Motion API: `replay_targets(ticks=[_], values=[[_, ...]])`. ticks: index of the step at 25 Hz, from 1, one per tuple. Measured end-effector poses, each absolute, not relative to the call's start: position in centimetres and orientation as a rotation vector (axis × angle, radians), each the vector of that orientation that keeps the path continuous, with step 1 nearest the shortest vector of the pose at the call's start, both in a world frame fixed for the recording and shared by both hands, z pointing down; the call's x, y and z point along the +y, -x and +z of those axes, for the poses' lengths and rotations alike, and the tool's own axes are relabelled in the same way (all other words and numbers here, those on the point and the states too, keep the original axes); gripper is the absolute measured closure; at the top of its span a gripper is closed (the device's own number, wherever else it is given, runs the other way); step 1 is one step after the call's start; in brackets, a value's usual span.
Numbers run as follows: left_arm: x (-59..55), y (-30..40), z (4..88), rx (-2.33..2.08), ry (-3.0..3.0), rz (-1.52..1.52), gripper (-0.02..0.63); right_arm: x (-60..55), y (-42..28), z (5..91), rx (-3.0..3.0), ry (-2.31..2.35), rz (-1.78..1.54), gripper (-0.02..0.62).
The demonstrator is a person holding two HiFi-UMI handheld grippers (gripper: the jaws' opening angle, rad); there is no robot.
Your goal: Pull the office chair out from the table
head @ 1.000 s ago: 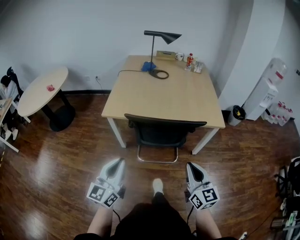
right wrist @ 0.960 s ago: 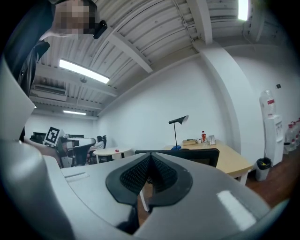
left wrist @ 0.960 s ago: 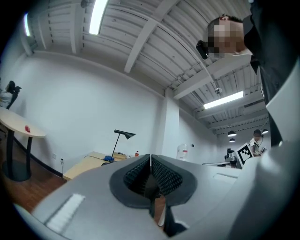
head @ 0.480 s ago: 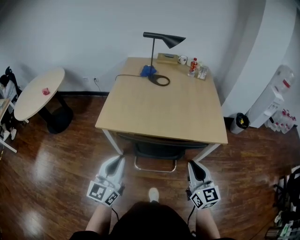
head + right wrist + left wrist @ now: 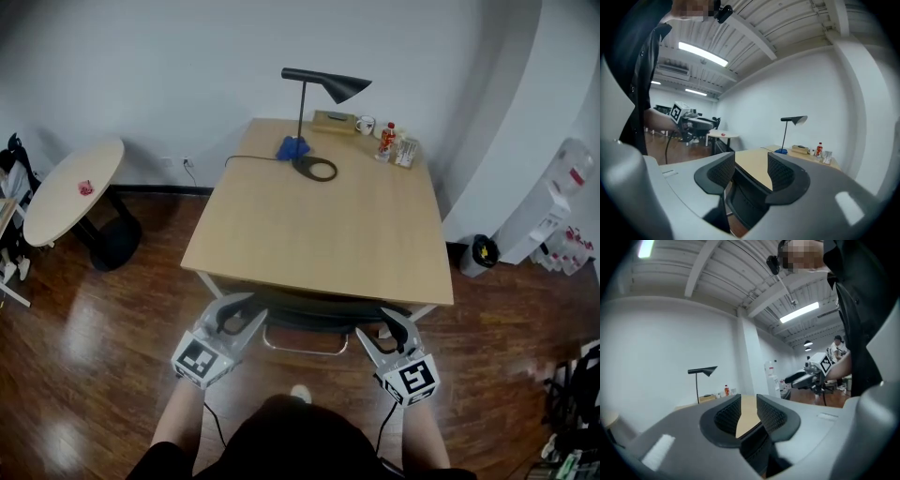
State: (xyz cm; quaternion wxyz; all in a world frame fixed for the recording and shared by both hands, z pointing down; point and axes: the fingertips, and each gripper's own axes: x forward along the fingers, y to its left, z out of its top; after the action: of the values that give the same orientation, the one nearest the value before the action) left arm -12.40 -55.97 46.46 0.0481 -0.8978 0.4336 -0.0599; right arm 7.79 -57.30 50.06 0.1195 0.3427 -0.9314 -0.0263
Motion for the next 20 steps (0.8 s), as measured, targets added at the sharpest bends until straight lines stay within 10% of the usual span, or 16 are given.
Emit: replay_targets(ticks=[10, 20], values=[[-58.2, 8.5, 55.4, 0.768, 2.564, -1.018, 0.331, -59.4, -6.0, 57.1, -2.255, -0.462, -0.401, 0.27], [-59.8, 9.7, 59.9, 0.61, 2.249, -1.399, 0.382, -60.8, -6.5, 62.9, -1.922, -0.272, -0.487, 0.343]])
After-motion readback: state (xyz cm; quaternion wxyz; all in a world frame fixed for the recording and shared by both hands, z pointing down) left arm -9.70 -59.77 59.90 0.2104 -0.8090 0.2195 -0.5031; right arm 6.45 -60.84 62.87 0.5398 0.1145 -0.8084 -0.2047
